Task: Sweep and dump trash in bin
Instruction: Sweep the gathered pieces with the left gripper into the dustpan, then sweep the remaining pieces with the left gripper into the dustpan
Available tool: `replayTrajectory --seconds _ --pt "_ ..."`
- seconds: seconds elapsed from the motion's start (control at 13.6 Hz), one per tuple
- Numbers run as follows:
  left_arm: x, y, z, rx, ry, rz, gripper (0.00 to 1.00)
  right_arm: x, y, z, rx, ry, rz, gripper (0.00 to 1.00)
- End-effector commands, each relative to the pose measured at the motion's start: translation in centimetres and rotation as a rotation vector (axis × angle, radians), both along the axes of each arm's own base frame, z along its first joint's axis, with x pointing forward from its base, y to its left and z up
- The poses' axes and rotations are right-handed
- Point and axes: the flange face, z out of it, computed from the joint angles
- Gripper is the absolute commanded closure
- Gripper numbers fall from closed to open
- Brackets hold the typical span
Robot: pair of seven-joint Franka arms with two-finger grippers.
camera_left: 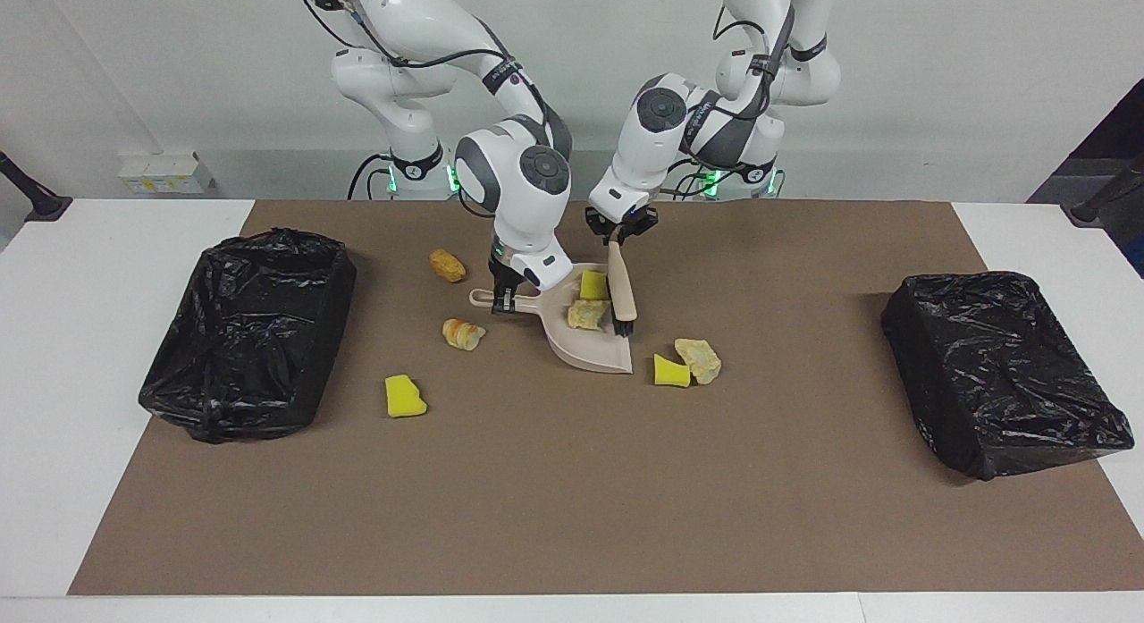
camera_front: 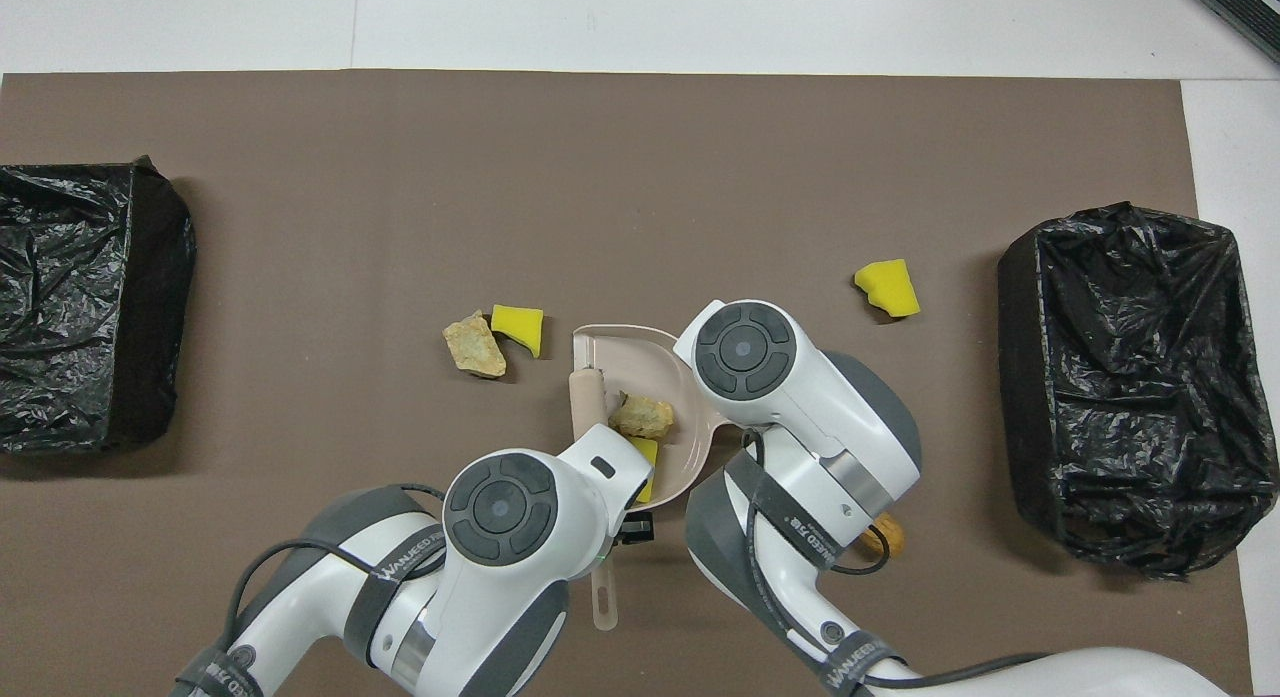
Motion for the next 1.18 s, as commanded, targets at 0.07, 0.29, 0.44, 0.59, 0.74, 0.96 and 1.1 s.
replayTrajectory --seconds 0.07,0.29,0.44,0.59,0.74,0.96,1.1 --pt "1.6 0.2 3.1 0.028 0.051 0.008 1.00 -0.4 -0.6 -0.1 -0.001 0.003 -0.021 1.00" --pt "4.0 3.3 3.1 0.095 0.011 0.007 1.00 -0.4 -0.6 -0.1 -0.002 0.004 -0.021 1.00" --pt "7.1 7.0 2.6 0.113 -0.031 -0.072 1.00 -0.4 -0.6 -0.1 -0.001 0.003 -0.021 1.00" --pt "10.2 11.5 2.3 0.087 -0.050 -0.186 1.00 -0.4 -0.6 -0.1 -0.001 0.003 -0.021 1.00" --pt "14.0 16.8 2.4 0.125 -0.092 -0.265 1.00 -0.4 -0.6 -0.1 -0.001 0.003 -0.021 1.00" --pt "19.8 22.9 1.4 0.097 -0.108 -0.364 1.00 -0.4 -0.6 -0.2 -0.001 0.005 -0.021 1.00" --pt "20.8 23.5 -0.3 0.088 -0.087 -0.427 1.00 -0.4 -0.6 -0.2 0.000 0.003 -0.022 1.00"
